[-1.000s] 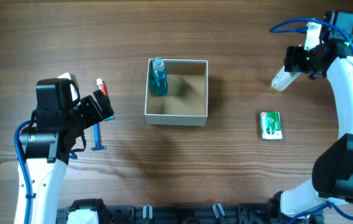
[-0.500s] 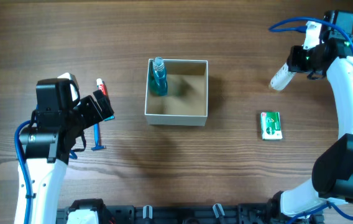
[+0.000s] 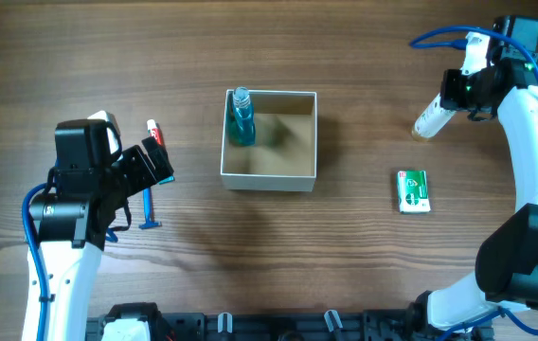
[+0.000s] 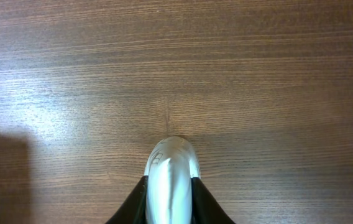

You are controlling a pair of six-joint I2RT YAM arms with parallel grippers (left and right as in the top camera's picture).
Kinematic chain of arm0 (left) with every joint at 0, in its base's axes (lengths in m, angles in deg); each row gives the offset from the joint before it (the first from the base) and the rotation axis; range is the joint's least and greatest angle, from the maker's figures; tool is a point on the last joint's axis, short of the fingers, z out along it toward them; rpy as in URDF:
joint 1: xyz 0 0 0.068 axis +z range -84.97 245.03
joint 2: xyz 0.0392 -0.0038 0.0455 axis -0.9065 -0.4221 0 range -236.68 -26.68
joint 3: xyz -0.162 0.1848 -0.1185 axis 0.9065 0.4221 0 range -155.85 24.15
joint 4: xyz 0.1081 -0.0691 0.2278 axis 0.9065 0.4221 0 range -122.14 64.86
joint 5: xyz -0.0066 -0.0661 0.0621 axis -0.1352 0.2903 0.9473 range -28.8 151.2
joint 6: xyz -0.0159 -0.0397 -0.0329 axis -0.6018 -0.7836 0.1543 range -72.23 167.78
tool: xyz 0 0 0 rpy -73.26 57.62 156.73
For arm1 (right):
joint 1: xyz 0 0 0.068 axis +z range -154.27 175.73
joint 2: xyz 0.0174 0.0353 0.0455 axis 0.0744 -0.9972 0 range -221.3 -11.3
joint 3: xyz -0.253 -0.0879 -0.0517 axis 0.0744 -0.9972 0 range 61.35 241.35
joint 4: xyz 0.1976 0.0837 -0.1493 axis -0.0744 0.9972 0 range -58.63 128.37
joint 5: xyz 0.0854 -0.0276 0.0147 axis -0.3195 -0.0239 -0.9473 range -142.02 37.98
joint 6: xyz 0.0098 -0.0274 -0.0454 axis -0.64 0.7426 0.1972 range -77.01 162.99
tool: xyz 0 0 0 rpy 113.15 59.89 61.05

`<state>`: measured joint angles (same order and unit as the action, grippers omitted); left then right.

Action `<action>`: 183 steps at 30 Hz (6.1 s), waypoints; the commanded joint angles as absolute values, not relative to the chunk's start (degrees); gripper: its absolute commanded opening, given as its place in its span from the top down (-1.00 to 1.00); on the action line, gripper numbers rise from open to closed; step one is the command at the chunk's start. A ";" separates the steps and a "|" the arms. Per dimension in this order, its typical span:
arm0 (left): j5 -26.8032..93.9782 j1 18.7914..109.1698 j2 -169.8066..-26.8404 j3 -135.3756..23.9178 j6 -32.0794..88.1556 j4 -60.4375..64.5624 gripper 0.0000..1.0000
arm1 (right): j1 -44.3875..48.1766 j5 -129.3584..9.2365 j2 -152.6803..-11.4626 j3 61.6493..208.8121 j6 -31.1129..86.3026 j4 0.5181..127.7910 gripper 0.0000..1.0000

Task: Pack container
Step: 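Move the right gripper to the white Pantene tube and grasp it, then place the Pantene tube upright in the box corner and release, then lower the right gripper onto the green Dettol soap box and grasp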

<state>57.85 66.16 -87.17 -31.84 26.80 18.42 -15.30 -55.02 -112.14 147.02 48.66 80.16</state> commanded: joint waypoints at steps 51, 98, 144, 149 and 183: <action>56.30 65.87 -87.23 -32.78 26.30 18.29 -0.99 | 31.67 -35.07 -107.28 147.18 15.81 70.11 0.92; 56.30 65.87 -87.23 -32.78 26.30 18.29 -0.99 | 28.11 -35.31 -103.59 147.18 19.38 71.55 -0.09; 56.30 65.87 -87.23 -32.78 26.32 18.93 -0.99 | -8.35 -50.41 -110.21 122.30 40.05 83.16 -1.00; 56.30 65.87 -87.23 -32.78 26.30 18.93 -1.00 | -8.43 -50.50 -110.21 119.22 40.64 81.76 -1.00; 56.30 65.87 -87.23 -32.78 26.30 18.97 -1.00 | -8.41 -52.12 -110.37 111.66 42.83 71.90 -0.64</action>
<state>57.83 66.16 -87.17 -31.84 26.80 18.90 -8.13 -51.59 -109.45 113.23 42.04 72.36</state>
